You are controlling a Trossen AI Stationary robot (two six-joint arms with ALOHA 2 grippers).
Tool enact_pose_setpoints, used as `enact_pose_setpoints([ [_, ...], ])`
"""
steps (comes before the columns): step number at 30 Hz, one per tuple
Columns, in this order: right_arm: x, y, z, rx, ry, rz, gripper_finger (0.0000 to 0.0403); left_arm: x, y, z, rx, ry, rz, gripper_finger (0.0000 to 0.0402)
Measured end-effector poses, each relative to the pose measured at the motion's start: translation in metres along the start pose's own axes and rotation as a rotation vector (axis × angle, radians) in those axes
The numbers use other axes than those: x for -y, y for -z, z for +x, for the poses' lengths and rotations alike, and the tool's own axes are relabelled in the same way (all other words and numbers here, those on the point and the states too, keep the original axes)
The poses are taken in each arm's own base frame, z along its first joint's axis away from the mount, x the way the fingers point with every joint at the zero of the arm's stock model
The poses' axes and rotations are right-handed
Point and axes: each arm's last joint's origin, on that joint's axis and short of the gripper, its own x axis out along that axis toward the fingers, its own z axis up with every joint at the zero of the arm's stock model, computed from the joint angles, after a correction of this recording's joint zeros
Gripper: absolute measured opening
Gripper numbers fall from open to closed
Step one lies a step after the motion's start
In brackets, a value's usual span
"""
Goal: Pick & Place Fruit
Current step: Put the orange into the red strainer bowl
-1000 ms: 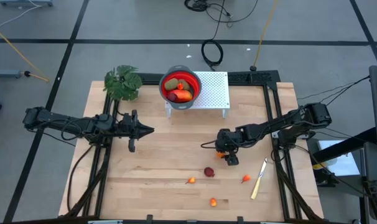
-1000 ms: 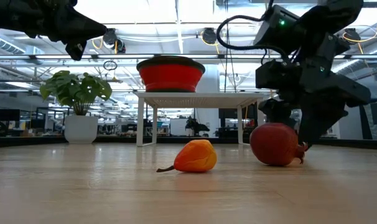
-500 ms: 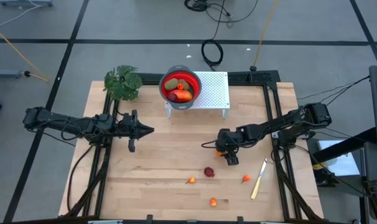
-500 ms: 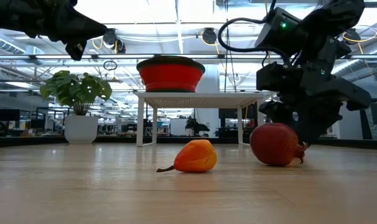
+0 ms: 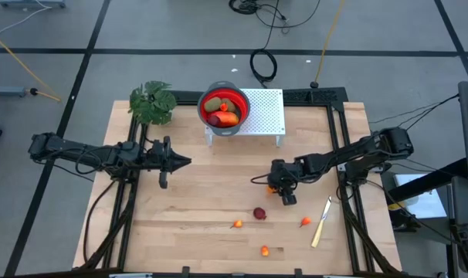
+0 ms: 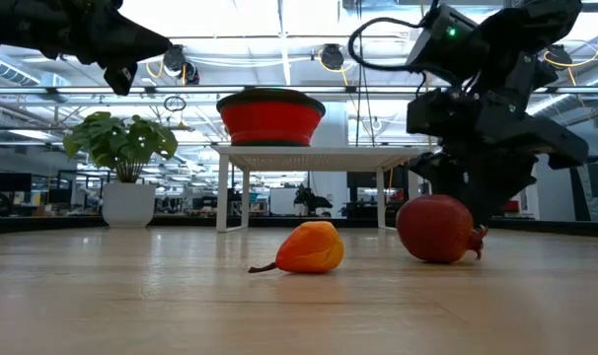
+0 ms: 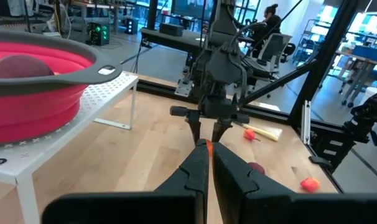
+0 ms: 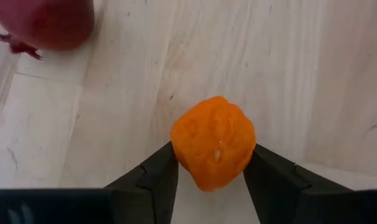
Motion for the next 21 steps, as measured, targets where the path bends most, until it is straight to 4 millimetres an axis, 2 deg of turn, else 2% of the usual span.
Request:
enact_pose_setpoints([
  [4, 0.002, -0.005, -0.011, 0.058, 0.025, -0.044, 0.0159, 0.001, -0.003, 0.000, 0.026, 0.006, -0.003, 0.0019],
  [10, 0.010, -0.013, -0.038, 0.164, 0.180, -0.115, 0.0158, 0.001, -0.007, 0.000, 0.068, 0.007, -0.007, 0.0019],
  [21, 0.023, -0.039, -0.095, 0.522, 0.499, -0.300, 0.0156, 0.001, -0.010, 0.000, 0.101, 0.016, -0.114, 0.0019],
])
